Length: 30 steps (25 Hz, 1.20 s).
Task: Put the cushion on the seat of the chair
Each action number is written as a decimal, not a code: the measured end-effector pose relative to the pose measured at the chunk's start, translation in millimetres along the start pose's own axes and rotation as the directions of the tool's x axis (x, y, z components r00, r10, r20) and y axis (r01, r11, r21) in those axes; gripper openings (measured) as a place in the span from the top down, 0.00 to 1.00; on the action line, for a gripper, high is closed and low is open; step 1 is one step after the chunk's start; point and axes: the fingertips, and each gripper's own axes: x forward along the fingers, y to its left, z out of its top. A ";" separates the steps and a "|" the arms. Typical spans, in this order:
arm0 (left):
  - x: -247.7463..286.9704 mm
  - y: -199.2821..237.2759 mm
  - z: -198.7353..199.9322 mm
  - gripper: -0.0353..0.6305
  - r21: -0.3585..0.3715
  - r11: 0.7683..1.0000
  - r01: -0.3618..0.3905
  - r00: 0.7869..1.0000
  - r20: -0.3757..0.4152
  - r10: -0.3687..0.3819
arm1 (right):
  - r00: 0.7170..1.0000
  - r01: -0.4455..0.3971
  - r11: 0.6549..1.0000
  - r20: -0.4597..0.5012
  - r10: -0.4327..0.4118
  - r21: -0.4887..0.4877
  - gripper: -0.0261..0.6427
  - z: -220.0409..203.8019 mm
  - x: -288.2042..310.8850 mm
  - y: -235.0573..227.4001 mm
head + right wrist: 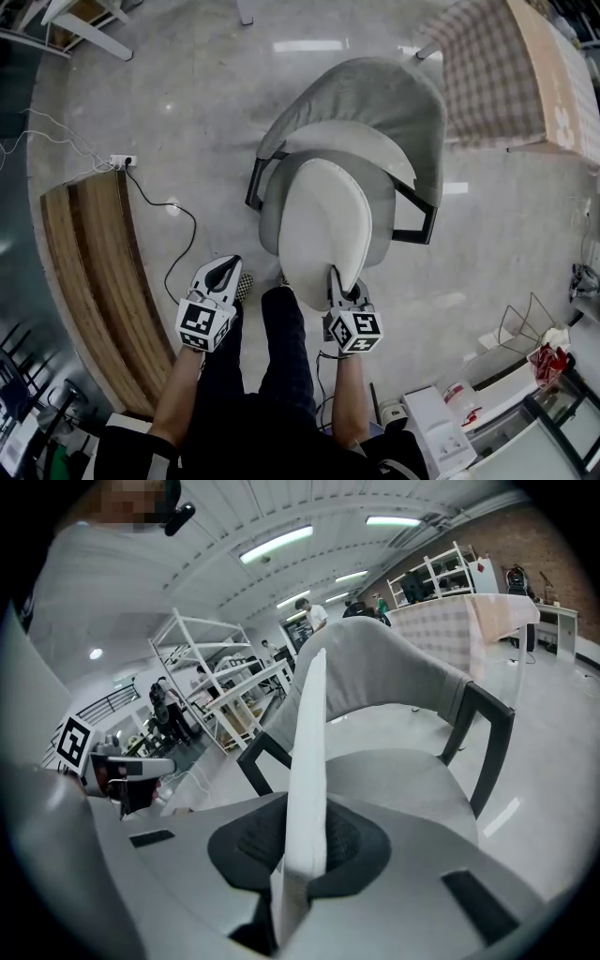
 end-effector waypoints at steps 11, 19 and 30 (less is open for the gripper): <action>22.6 -10.4 3.1 0.92 0.022 0.999 0.026 1.000 -0.018 -0.025 | 0.999 0.040 0.999 0.004 -0.041 0.033 0.87 -4.8 2.1 -33.0; 36.7 -21.3 -6.2 0.92 0.036 0.998 0.044 0.998 -0.052 -0.042 | 0.998 0.061 0.995 0.008 -0.062 0.079 0.87 -15.3 5.7 -65.1; 66.8 -43.1 -22.6 0.92 0.044 0.996 0.078 0.994 -0.085 -0.074 | 0.996 0.086 0.988 0.006 -0.087 0.128 0.87 -37.7 17.5 -112.1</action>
